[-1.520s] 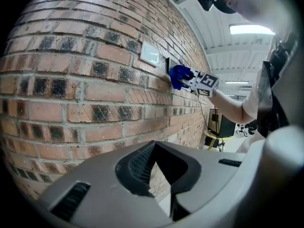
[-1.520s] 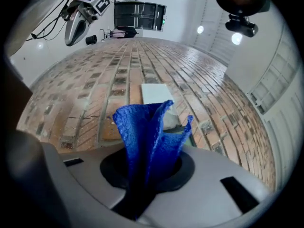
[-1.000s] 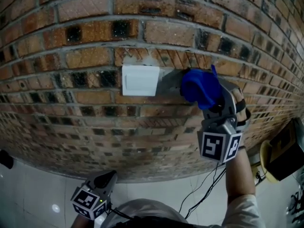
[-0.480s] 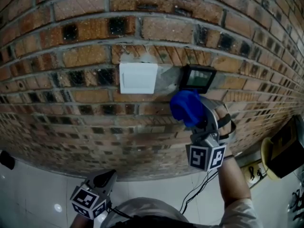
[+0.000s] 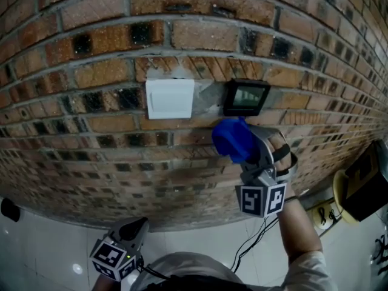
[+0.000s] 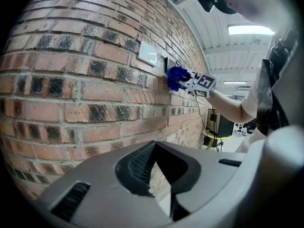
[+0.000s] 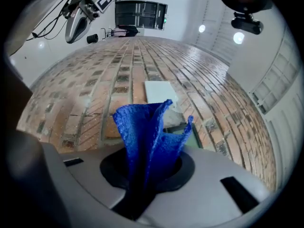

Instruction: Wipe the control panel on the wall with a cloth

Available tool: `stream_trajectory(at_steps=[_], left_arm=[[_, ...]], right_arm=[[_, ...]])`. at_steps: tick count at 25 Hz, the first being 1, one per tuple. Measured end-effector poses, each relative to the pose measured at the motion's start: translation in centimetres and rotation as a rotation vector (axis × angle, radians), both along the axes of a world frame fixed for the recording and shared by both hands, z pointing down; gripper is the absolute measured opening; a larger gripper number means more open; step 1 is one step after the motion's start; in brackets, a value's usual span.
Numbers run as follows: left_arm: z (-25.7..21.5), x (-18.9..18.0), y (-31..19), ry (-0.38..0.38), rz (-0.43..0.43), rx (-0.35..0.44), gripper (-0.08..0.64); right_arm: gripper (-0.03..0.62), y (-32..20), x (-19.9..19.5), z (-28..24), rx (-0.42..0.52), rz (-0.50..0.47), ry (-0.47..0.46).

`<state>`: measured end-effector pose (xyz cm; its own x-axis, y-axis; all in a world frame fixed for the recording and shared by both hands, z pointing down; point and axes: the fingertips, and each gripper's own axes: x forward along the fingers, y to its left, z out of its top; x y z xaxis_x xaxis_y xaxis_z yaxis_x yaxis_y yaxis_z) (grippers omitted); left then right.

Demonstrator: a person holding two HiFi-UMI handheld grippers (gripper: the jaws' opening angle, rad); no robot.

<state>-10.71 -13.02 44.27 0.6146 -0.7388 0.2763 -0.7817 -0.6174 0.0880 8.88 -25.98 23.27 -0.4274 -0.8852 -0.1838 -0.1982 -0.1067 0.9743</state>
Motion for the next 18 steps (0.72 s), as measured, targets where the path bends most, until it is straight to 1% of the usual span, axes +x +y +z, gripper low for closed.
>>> stream_trajectory(at_steps=[5,9,12,15,18], left_arm=[[-0.1,0.2,-0.1,0.013,0.006,0.000,0.001],[0.0,0.4,0.1,0.012,0.010,0.003,0.001],[0.1,0.4,0.2,0.010,0.007,0.005,0.002],[0.1,0.2,0.2,0.014,-0.001,0.003,0.002],[0.2,-0.1,0.2,0.013,-0.012,0.000,0.001]], right_arm=[[0.089,2.4,0.2,-7.2,0.116,-0.059,-0.050],[0.089,1.8,0.7,-11.1,0.188,-0.043,-0.053],[0.089,0.7,0.7,-11.2,0.199,-0.012,-0.035],[0.089,0.5,0.7,-9.8,0.208,0.007,-0.014],[0.089,0.4,0.6,-7.8,0.187,0.005,0.003]])
